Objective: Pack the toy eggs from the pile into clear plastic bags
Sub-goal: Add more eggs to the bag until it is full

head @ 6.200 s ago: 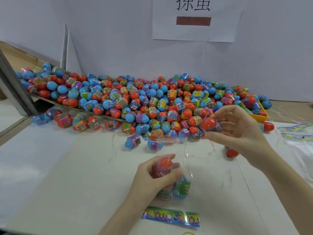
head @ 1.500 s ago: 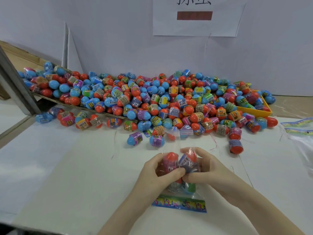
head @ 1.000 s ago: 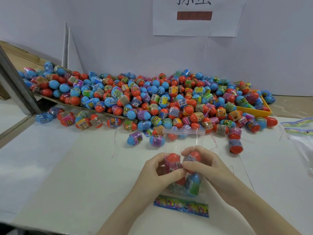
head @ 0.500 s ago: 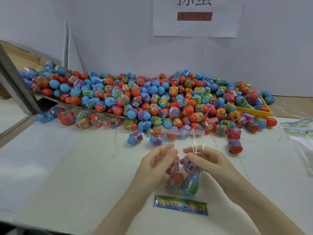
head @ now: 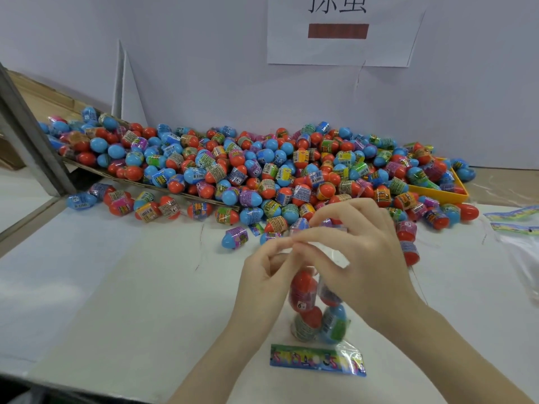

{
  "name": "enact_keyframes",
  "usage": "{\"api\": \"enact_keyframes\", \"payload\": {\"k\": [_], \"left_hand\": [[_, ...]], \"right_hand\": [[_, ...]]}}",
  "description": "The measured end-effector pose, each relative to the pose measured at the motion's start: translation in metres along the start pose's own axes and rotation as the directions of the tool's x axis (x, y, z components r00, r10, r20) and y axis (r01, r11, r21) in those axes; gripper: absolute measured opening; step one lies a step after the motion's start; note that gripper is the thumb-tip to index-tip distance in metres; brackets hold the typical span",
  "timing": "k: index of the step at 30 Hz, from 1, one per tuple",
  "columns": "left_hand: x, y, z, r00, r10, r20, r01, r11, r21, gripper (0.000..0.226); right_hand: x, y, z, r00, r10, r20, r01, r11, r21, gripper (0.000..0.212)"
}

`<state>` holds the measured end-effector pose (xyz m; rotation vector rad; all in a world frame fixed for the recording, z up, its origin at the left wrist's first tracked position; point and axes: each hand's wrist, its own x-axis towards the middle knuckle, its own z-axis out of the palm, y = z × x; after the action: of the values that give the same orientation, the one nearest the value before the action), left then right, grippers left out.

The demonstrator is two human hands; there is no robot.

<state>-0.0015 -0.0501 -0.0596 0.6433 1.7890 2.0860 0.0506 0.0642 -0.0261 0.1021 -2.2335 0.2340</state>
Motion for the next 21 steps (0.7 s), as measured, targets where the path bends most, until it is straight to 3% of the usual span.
{"api": "enact_keyframes", "payload": {"k": [5, 10, 12, 14, 17, 21], "left_hand": [[-0.003, 0.005, -0.004, 0.999, 0.046, 0.019, -0.047, 0.998, 0.048, 0.029], [-0.005, 0.002, -0.005, 0.99, 0.138, 0.001, -0.135, 0.971, 0.198, 0.027], [-0.005, 0.0, -0.006, 0.967, 0.255, 0.014, -0.244, 0.904, 0.352, 0.017], [-0.005, -0.002, -0.007, 0.932, 0.36, 0.049, -0.336, 0.803, 0.492, 0.029], [-0.004, -0.007, -0.008, 0.898, 0.435, 0.06, -0.389, 0.725, 0.569, 0.043], [-0.005, -0.01, -0.008, 0.863, 0.495, 0.099, -0.441, 0.644, 0.626, 0.039]], "right_hand": [[0.003, 0.0, 0.003, 1.0, -0.026, 0.015, 0.027, 0.999, -0.039, 0.008], [0.003, -0.002, 0.0, 0.997, -0.027, 0.07, 0.026, 1.0, 0.009, 0.018], [0.003, -0.001, -0.003, 0.994, -0.043, 0.102, 0.042, 0.999, 0.007, 0.013], [0.004, -0.001, -0.005, 0.986, -0.086, 0.145, 0.089, 0.996, -0.014, 0.013], [0.009, 0.0, -0.009, 0.966, -0.152, 0.207, 0.168, 0.984, -0.061, 0.026], [0.012, 0.005, -0.012, 0.942, -0.139, 0.305, 0.15, 0.989, -0.011, 0.019]]}}
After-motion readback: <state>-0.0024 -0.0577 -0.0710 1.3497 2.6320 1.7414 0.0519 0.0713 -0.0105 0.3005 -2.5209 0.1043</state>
